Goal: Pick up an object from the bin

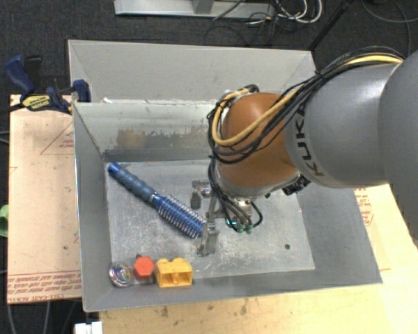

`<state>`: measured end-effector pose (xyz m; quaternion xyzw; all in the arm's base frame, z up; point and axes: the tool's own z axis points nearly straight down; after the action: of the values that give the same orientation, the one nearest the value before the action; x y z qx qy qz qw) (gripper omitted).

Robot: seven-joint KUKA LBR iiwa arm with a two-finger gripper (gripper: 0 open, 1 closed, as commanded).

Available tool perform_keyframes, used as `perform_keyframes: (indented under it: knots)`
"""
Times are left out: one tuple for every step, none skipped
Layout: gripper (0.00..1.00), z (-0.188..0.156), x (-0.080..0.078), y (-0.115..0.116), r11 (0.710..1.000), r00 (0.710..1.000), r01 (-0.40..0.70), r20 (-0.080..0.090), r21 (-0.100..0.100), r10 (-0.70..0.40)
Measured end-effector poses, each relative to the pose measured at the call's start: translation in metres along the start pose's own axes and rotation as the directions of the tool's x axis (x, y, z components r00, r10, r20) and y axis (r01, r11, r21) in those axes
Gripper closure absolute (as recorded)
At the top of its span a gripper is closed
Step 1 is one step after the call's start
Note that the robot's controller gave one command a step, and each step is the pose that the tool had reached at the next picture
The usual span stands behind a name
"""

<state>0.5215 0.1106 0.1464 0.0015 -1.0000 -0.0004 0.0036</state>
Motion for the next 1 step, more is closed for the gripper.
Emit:
perform_keyframes:
  knots:
    - [0.0,0.0801,-0.0303,0.0102,0.993,0.993,-0.121,0.004,-0.001,0.121]
